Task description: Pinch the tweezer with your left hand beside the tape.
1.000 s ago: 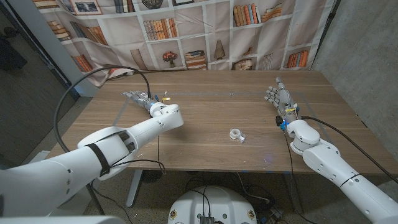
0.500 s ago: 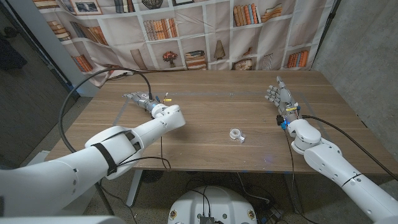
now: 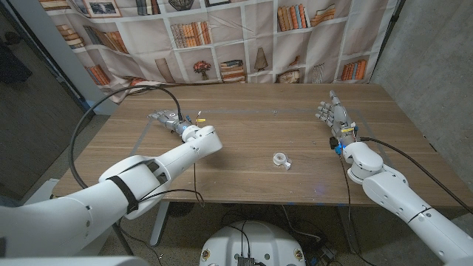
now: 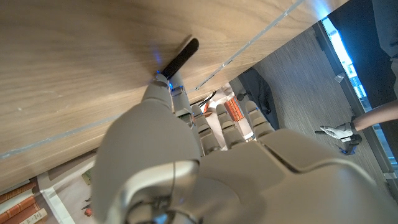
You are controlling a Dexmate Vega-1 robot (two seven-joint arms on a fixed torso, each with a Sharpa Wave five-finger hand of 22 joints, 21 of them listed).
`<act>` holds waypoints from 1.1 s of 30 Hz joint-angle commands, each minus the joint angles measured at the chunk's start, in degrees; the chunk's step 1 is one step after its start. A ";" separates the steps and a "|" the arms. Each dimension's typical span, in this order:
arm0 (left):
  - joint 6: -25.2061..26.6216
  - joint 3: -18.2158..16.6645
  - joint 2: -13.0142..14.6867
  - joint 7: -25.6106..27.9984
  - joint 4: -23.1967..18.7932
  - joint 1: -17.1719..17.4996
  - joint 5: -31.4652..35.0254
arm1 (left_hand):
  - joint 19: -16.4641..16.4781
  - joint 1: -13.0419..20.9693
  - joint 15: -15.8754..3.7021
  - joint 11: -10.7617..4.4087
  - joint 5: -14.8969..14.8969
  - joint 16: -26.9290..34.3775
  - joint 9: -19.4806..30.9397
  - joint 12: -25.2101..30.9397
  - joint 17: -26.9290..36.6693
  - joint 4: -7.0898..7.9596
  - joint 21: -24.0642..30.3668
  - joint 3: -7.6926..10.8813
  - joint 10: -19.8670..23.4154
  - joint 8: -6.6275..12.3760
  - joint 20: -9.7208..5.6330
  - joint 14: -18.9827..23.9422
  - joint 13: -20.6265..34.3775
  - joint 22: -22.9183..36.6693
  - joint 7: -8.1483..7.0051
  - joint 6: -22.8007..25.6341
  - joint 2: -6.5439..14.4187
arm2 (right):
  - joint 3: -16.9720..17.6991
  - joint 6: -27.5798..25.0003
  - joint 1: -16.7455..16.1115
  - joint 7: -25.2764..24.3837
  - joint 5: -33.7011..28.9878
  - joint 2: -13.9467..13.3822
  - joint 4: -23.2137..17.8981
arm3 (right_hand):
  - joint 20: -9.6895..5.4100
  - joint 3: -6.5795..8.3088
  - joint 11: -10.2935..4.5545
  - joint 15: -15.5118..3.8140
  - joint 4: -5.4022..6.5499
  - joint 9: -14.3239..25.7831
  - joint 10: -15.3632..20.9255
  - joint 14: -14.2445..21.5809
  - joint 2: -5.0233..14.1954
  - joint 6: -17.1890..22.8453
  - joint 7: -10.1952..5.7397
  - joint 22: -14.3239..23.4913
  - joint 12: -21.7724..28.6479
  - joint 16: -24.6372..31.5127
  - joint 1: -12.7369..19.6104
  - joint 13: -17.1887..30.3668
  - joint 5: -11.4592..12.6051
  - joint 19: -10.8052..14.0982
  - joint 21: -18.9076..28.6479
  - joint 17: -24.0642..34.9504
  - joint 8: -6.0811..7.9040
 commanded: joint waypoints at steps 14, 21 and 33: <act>-0.06 -3.16 2.56 2.29 -7.67 2.80 0.12 | 1.42 0.20 -2.70 0.06 -0.26 -0.18 0.35 -0.38 -0.08 -0.01 0.35 0.84 1.36 -0.11 0.16 1.64 0.09 -0.10 -2.28 5.78 0.11 | 0.13 0.27 -0.32 -0.65 -0.27 0.22 -0.31 | 0.21 0.15 0.21 0.11 -0.30 0.10 0.45 0.44 0.78 0.17 0.02 0.15 -0.18 -0.01 0.06 0.33 -0.05 0.43 -0.37 0.28 -0.04; 0.35 -4.64 3.90 3.30 -11.88 4.23 0.52 | 1.77 0.22 -2.70 0.33 -0.34 -0.19 0.37 -0.47 -0.07 0.09 0.36 1.03 1.74 -0.35 0.19 2.21 0.11 -0.13 -2.19 5.63 0.07 | -0.12 0.23 -0.09 -0.71 -0.43 0.41 -0.35 | 0.24 0.12 0.19 0.16 -0.32 0.10 0.45 0.38 0.80 0.17 0.00 0.15 -0.20 -0.04 0.04 0.33 -0.05 0.46 -0.45 0.28 -0.04; -1.22 -9.62 8.93 3.59 -27.52 10.34 0.45 | 2.37 0.26 -2.72 0.33 -0.49 -0.18 0.42 -0.46 -0.07 0.26 0.32 1.43 2.93 -0.78 0.23 3.42 0.15 -0.17 -2.16 5.38 0.01 | 0.04 0.93 -0.74 -1.26 -0.79 0.65 -0.80 | 0.27 0.11 0.18 0.11 -0.37 0.10 0.45 0.39 0.86 0.11 -0.02 0.15 -0.23 -0.04 0.06 0.34 -0.05 0.50 -0.59 0.28 -0.06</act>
